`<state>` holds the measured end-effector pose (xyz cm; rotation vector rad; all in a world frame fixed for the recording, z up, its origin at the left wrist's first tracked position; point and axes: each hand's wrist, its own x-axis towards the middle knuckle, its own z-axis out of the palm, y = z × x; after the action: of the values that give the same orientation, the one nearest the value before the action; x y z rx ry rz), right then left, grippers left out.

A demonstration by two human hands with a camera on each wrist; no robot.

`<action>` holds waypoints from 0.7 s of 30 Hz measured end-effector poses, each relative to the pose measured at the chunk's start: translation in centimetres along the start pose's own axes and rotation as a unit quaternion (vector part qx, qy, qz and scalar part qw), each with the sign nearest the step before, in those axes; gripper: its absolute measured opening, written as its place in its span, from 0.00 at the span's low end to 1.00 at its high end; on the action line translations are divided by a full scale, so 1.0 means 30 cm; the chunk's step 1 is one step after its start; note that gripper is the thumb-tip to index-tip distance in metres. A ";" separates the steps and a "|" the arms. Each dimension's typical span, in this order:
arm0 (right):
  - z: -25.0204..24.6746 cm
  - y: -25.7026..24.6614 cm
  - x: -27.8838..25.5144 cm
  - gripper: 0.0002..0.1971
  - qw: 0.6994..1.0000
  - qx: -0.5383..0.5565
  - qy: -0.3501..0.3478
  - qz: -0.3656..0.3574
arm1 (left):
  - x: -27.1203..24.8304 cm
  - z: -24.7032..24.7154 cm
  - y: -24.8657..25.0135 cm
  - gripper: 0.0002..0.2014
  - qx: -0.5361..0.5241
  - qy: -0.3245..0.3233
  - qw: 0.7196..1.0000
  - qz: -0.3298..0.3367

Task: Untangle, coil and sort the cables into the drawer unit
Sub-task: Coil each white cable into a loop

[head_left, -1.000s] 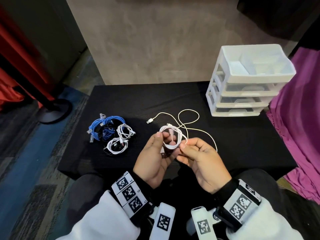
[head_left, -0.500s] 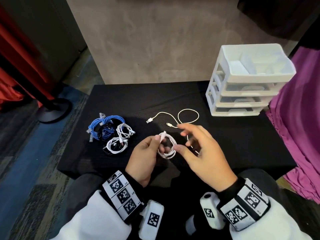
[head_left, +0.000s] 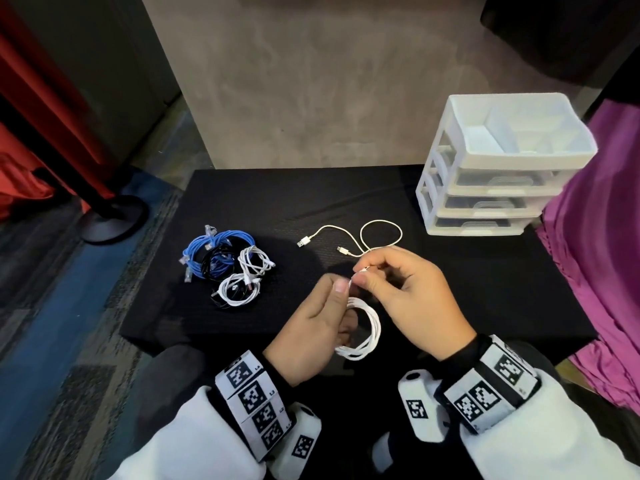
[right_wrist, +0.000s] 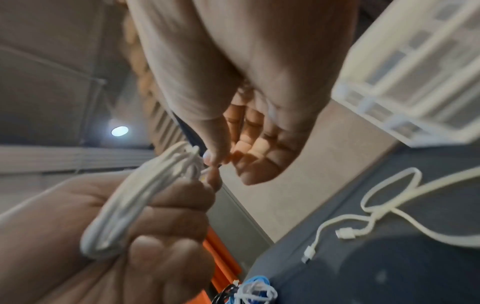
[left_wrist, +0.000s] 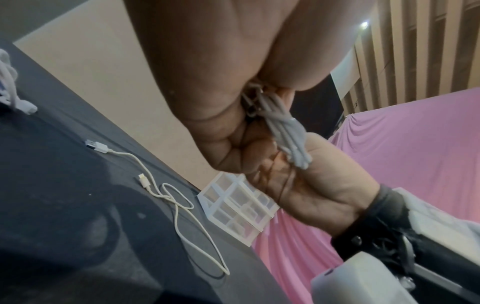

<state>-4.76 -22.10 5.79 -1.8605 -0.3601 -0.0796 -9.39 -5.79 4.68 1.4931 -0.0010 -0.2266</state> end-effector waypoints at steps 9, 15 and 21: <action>0.014 0.047 -0.089 0.17 0.991 -0.007 -0.123 0.062 | 0.014 -0.004 -0.013 0.07 -0.032 0.074 0.996 0.035; -0.005 0.041 -0.084 0.07 0.995 0.021 -0.072 0.071 | 0.027 -0.038 -0.015 0.13 0.036 0.032 0.997 0.068; -0.038 0.010 -0.078 0.03 0.985 0.087 -0.106 0.100 | 0.025 -0.083 -0.011 0.06 0.115 0.008 0.989 0.091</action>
<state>-6.76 -23.74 5.33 -1.7254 -0.3131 0.2812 -8.35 -3.49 4.04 1.7143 -0.1549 -0.0692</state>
